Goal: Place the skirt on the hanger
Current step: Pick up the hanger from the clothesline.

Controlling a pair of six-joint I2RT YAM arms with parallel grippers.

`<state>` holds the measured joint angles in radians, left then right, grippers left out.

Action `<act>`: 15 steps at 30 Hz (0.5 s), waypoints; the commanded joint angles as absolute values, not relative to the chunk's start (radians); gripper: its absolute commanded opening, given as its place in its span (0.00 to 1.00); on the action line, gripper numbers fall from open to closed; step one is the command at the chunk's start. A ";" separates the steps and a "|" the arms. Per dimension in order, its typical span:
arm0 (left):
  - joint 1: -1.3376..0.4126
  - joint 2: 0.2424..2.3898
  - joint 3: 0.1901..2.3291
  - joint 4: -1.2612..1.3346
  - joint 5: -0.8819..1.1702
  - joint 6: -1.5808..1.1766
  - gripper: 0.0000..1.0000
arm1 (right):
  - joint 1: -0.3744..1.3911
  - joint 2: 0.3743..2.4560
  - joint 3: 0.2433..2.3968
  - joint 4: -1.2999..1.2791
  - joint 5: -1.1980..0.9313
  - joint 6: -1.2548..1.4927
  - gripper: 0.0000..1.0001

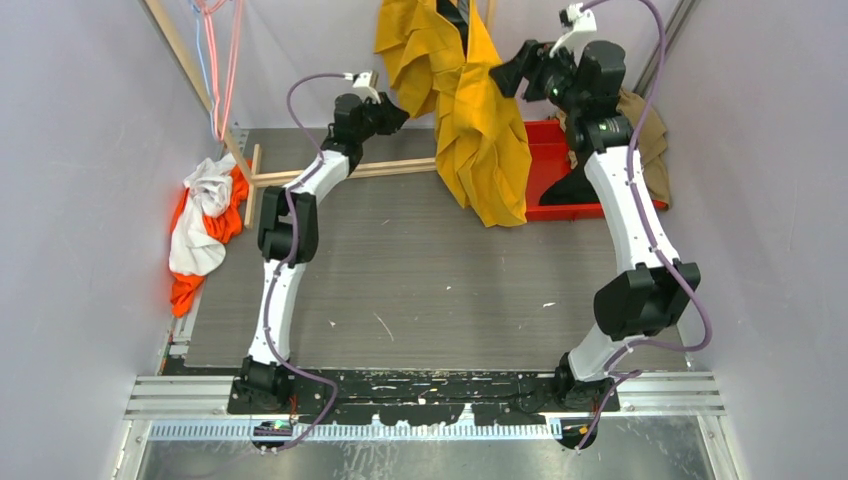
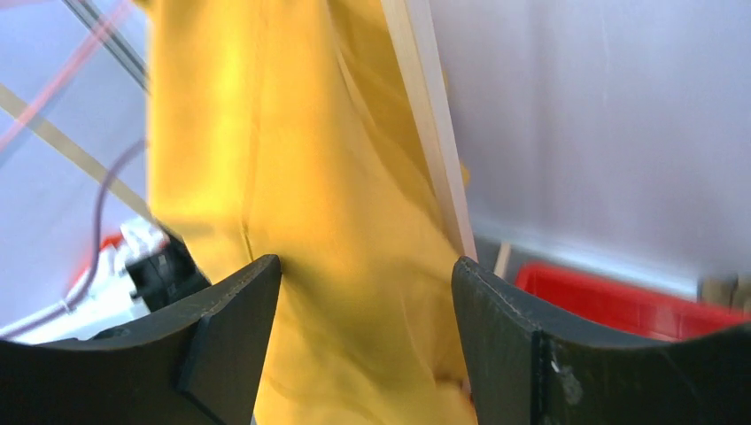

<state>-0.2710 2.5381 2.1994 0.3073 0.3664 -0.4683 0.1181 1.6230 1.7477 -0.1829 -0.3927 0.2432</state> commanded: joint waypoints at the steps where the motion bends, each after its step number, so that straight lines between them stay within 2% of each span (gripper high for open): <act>1: -0.262 2.343 2.068 0.381 0.366 -0.499 0.19 | 0.121 1.717 1.928 -0.030 -0.453 0.273 0.75; 8: -0.275 2.114 1.681 0.470 0.359 -0.554 0.22 | 0.122 1.896 2.114 -0.030 -0.487 0.316 0.74; 15: -0.300 2.004 1.528 0.514 0.364 -0.590 0.21 | 0.124 1.978 2.185 -0.018 -0.533 0.356 0.74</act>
